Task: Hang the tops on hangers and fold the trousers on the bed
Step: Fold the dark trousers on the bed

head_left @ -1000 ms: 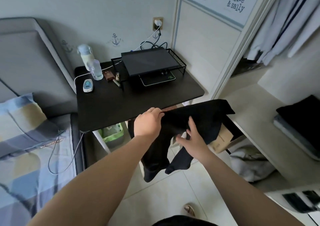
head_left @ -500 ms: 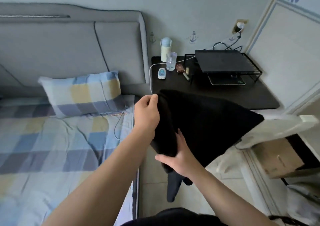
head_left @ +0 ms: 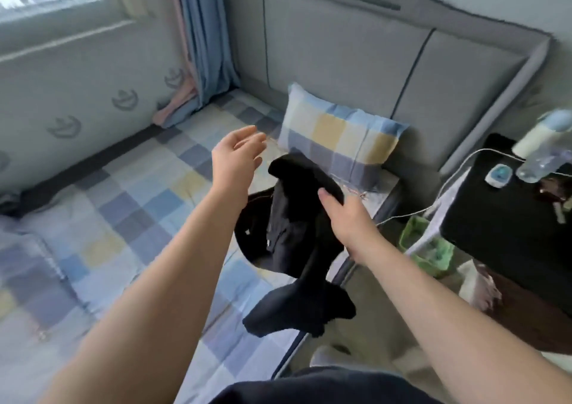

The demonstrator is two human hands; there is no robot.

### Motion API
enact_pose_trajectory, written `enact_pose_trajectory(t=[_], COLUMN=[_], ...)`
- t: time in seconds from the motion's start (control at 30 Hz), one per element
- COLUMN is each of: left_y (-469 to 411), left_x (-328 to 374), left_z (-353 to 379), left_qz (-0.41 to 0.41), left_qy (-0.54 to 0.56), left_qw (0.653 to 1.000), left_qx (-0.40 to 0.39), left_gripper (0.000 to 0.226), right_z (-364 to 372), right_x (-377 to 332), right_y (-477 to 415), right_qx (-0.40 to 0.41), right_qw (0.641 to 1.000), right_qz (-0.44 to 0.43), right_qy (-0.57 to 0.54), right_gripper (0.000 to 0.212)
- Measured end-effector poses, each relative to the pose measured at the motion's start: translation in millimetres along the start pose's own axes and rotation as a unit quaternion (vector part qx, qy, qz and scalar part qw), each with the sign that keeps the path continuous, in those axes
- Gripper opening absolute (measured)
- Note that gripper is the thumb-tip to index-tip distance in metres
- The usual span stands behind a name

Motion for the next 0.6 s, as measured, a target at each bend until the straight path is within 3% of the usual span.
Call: enact_pose_trajectory(t=[0.1,0.2,0.3,0.37,0.43,0.53,0.6], left_y=[19,53,78,87,88,81,76], left_x=[10,-15,-51,-72,-90,-102,-101], left_z=[-45,-67,-78,-80,-83,-91,-91], left_qz=[0.065,0.060,-0.015,-0.034,-0.040,-0.065,-0.049], left_qy=[-0.089,-0.144,-0.198,-0.223,-0.258,-0.306,-0.260], left_qw=[0.993,0.988,0.980,0.974,0.964,0.930,0.933], left_qx=[0.029,0.007,-0.015,-0.012,0.045,0.192,0.245], left_gripper=[0.010,0.012,0.052,0.066,0.059,0.024,0.011], right_z=[35,78,115,131,141,148,146], right_x=[-33,-59,-78,-90,-104,-119,-126], right_y=[-30,-44,-45,-47,-50,-60,-71], right_qx=[-0.065,-0.164,-0.246,-0.284,-0.316,-0.357,-0.398], right_qw=[0.988,0.974,0.953,0.937,0.919,0.893,0.878], right_qz=[0.088,0.093,0.113,0.134,0.150,0.168,0.153], right_qy=[-0.109,-0.124,-0.135,-0.156,-0.181,-0.217,-0.218], right_gripper=[0.027,0.021,0.022,0.021,0.022,0.023,0.022])
Point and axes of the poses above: each hand's wrist, its own y-axis away from the middle knuckle, its own z-axis out of the palm, x = y × z, the point moved 3 cm from there along -y, towards the middle knuckle, and after that the axes turned 2 degrees about y, right-handed, at the moved point
